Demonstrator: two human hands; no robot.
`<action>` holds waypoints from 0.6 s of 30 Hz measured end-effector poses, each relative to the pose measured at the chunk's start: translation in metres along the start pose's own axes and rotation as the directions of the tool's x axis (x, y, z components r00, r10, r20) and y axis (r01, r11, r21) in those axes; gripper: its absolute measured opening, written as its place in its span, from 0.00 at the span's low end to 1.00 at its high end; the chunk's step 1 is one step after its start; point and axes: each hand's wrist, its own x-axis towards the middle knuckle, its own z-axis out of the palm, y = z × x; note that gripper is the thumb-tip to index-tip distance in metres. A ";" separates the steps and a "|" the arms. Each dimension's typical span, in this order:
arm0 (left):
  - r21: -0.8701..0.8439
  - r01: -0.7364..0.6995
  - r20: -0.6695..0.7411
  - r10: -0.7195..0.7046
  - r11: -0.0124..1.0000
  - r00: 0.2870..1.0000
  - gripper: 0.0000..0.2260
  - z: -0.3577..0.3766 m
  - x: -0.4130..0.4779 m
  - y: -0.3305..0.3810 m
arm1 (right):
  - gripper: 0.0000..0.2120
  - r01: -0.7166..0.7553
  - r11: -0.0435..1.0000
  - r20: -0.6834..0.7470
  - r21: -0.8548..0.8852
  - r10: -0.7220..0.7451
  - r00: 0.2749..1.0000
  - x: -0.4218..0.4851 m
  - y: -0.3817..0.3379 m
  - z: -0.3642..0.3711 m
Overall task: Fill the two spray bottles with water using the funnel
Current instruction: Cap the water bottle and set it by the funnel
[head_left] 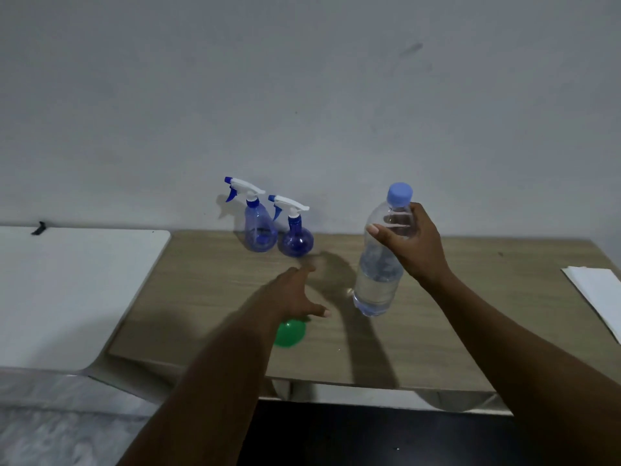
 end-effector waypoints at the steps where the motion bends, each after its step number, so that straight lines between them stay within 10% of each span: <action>1: 0.053 0.000 0.008 0.000 0.999 1.000 0.49 -0.002 -0.007 -0.010 | 0.36 -0.008 1.000 -0.013 0.019 0.008 1.000 -0.002 0.001 0.001; 12: 0.154 -0.042 0.086 0.029 0.987 0.996 0.11 0.004 -0.015 -0.055 | 0.43 -0.065 0.998 -0.083 -0.011 0.064 0.994 -0.016 0.004 0.008; 18: 0.228 -0.120 0.069 0.107 0.966 0.992 0.09 -0.001 0.004 -0.053 | 0.40 -0.068 0.991 -0.116 -0.118 0.055 0.992 -0.015 0.000 0.008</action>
